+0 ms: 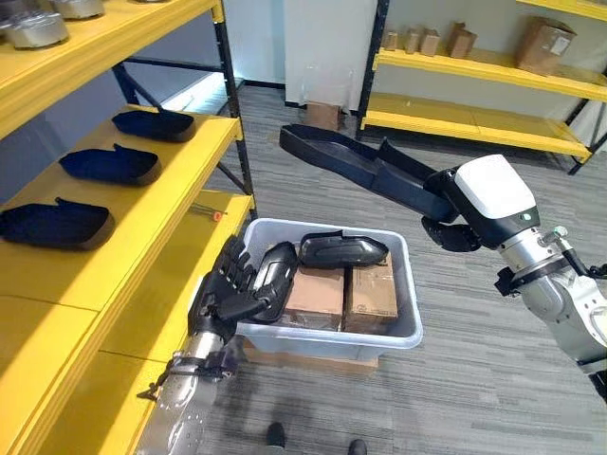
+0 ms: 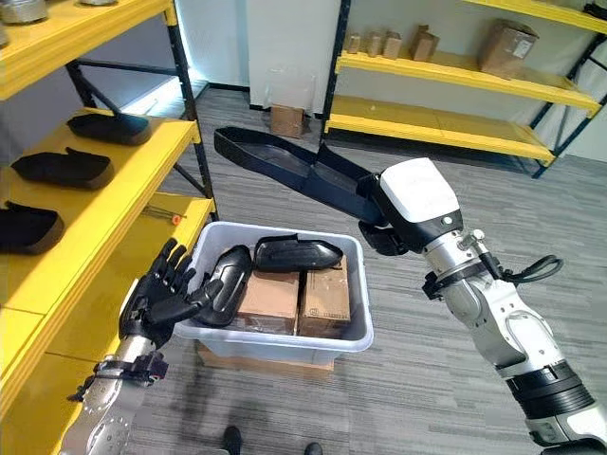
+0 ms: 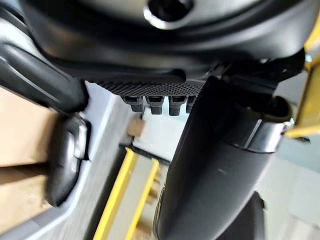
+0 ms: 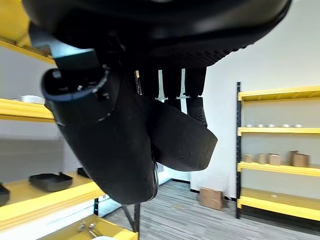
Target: Move parts from the plastic box to the shelf.
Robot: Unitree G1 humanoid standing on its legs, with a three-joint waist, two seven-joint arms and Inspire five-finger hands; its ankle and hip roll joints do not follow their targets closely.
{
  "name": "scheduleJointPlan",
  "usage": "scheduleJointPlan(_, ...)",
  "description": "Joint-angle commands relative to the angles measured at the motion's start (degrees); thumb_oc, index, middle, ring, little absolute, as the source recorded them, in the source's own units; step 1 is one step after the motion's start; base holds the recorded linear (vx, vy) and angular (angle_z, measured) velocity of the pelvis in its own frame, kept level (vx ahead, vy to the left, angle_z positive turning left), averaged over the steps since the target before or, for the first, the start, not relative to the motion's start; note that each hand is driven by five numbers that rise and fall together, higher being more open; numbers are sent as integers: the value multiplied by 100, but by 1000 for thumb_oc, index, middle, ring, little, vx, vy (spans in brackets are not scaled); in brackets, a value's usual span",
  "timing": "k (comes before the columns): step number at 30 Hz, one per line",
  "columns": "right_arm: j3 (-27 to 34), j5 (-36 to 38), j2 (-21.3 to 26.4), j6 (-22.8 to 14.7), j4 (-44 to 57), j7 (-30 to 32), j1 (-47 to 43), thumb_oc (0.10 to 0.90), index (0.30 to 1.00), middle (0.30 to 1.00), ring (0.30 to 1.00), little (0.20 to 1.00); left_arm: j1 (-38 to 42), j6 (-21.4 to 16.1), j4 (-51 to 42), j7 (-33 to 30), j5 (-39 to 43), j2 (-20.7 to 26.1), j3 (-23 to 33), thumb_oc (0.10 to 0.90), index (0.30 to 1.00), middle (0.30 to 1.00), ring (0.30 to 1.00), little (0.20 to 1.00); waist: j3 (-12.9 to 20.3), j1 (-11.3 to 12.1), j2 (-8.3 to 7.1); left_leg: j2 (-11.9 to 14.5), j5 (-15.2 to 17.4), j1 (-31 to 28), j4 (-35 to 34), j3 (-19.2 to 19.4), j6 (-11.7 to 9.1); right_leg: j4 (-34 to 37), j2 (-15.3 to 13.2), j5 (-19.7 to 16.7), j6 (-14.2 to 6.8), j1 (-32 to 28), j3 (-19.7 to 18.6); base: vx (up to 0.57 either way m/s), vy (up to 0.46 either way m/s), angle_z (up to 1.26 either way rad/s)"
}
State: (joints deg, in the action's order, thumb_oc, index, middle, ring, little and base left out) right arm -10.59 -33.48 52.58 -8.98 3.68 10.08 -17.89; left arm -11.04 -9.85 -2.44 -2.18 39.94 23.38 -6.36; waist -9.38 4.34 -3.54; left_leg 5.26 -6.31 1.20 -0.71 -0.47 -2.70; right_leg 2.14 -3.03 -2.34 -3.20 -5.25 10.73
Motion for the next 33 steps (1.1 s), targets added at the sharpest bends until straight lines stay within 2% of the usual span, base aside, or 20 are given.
scheduleJointPlan(1, 314, 691, -75, -206, 300, 838, -1197, 400, 300, 300, 300, 300, 71, -511, -404, 10, -97, 57, 305, 900, 1000, 1000, 1000, 1000, 38, 332, 68, 686, -545, 654, 127, -654, -363, -1080, 108, 1230, 120, 195, 382, -201, -244, 65)
scheduleJointPlan(4, 323, 742, 24, -239, 341, 864, -1258, 400, 300, 300, 300, 300, 92, -518, -361, 2, -84, 17, 267, 900, 1000, 1000, 1000, 1000, -129, 388, 189, 672, -888, 872, -9, -732, -431, -1159, 83, 1269, 184, 267, 692, -151, -112, 86)
scheduleJointPlan(5, 375, 747, 99, -235, 401, 918, -1237, 400, 300, 300, 300, 300, 198, -527, -286, 14, -97, 37, 204, 900, 1000, 1000, 1000, 1000, -235, 352, 199, 682, -843, 991, 117, -408, -334, -1288, -51, 1310, 221, 359, 941, -219, -108, 76)
scheduleJointPlan(6, 430, 720, 107, -239, 424, 959, -1173, 400, 300, 300, 300, 300, 268, -522, -227, 17, -105, 26, 151, 900, 1000, 1000, 1000, 1000, -259, 259, 183, 826, -766, 1019, 322, 44, -276, -1342, -149, 1309, 248, 410, 1130, -157, -60, 99)
scheduleJointPlan(7, 442, 719, 107, -240, 430, 958, -1162, 400, 300, 300, 300, 300, 275, -525, -220, 18, -106, 29, 145, 900, 1000, 1000, 1000, 1000, -263, 266, 174, 817, -742, 1028, 353, 47, -273, -1364, -164, 1328, 245, 416, 1126, -89, -21, 136)
scheduleJointPlan(9, 489, 693, 56, -190, 468, 996, -1094, 400, 300, 300, 300, 300, 365, -513, -222, 53, -141, 41, 64, 900, 1000, 1000, 1000, 1000, -239, 222, 161, 969, -579, 1014, 610, 302, -257, -1411, -282, 1317, 271, 485, 1286, -65, -17, 168)
scheduleJointPlan(11, 580, 698, -23, -207, 564, 975, -930, 400, 300, 300, 300, 300, 378, -512, -219, 81, -152, -20, 22, 900, 1000, 1000, 1000, 1000, -226, 188, 167, 1052, -401, 933, 889, 299, -261, -1464, -379, 1292, 305, 502, 1413, -19, -6, 77)
scheduleJointPlan(12, 684, 697, -111, -231, 667, 1014, -777, 400, 300, 300, 300, 300, 411, -495, -212, 76, -139, -107, -13, 900, 1000, 1000, 1000, 1000, -180, 96, 172, 1168, -208, 738, 978, 389, -348, -1498, -462, 1391, 275, 460, 1486, 50, 12, 67)
scheduleJointPlan(13, 711, 697, -111, -229, 689, 1007, -742, 400, 300, 300, 300, 300, 409, -494, -213, 75, -141, -103, -25, 900, 1000, 1000, 1000, 1000, -186, 94, 173, 1165, -206, 727, 974, 376, -350, -1500, -463, 1398, 272, 443, 1500, 60, 53, 71)
scheduleJointPlan(16, 1012, 703, -140, -201, 816, 1082, -414, 400, 300, 300, 300, 300, 390, -455, -276, 109, -101, -191, -53, 900, 1000, 1000, 1000, 1000, -138, -103, 336, 1517, -389, 492, 681, 793, -494, -1632, -655, 1400, 183, 402, 1809, 68, 217, 101)
scheduleJointPlan(17, 1266, 674, -97, -190, 888, 1096, -202, 400, 300, 300, 300, 300, 392, -422, -269, 157, -95, -202, -56, 900, 1000, 1000, 1000, 1000, -34, -221, 429, 1543, -396, 358, 326, 1202, -518, -1766, -735, 1406, 104, 385, 2003, 226, 316, 74)
scheduleJointPlan(18, 1338, 676, -230, -169, 957, 1087, -83, 400, 300, 300, 300, 300, 417, -454, -224, 127, -96, -176, -80, 900, 1000, 1000, 1000, 1000, 17, -166, 430, 1382, -202, 313, 427, 1084, -481, -1811, -841, 1362, 48, 339, 1938, 198, 249, 65)
scheduleJointPlan(21, 1434, 589, -252, -163, 994, 1082, 47, 400, 300, 300, 300, 300, 416, -447, -268, 161, -99, -106, -16, 900, 1000, 1000, 1000, 1000, 60, -157, 352, 1326, -128, 349, 572, 1124, -461, -1742, -957, 1292, -14, 215, 1965, 125, 126, 16)
scheduleJointPlan(24, 1585, 533, -288, -212, 1091, 982, 206, 400, 300, 300, 300, 300, 374, -506, -374, 198, -214, -8, 94, 900, 1000, 1000, 1000, 1000, 201, -94, 229, 1114, 130, 277, 600, 1195, -387, -1595, -1166, 1082, -223, 44, 2025, 187, 225, 4)
scheduleJointPlan(33, 1794, 469, -359, -263, 1429, 815, 417, 400, 300, 300, 300, 300, 400, -476, -438, 185, -312, 27, 161, 900, 1000, 1000, 1000, 1000, 464, -92, -15, 770, 405, 224, 489, 1235, -242, -1295, -1381, 682, -497, -97, 2119, 64, 111, 4)
